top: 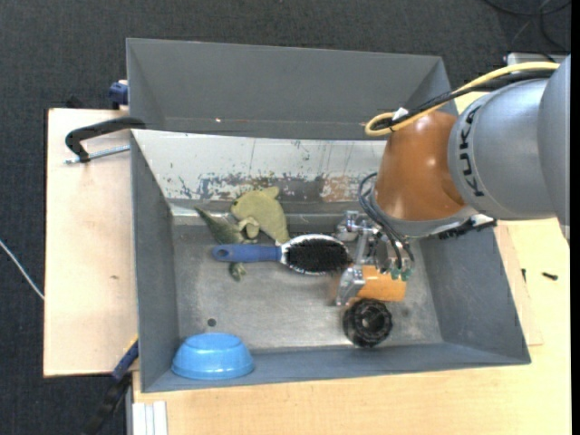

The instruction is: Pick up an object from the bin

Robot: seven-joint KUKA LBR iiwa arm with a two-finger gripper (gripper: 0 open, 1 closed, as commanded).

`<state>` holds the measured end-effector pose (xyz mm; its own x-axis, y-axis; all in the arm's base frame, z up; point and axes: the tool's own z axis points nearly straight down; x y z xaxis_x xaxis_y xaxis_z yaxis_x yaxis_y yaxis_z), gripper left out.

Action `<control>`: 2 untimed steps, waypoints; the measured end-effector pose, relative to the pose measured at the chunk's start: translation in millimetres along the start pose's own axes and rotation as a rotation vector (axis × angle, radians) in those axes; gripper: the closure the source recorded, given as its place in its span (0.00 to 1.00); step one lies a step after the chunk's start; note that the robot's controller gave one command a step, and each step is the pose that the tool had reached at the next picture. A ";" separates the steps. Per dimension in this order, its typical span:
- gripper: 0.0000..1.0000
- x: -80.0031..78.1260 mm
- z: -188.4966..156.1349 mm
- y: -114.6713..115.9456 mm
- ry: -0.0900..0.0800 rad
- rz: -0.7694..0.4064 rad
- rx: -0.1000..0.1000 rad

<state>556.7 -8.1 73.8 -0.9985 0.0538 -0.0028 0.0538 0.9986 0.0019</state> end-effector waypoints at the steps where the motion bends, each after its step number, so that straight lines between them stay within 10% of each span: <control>1: 1.00 -0.6 -3.0 -0.5 -0.002 -0.002 0.001; 2: 1.00 -13.6 -146.8 -23.8 -0.011 -0.049 0.003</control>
Offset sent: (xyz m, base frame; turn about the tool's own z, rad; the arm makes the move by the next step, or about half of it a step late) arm 0.0000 0.0000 0.0000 0.0000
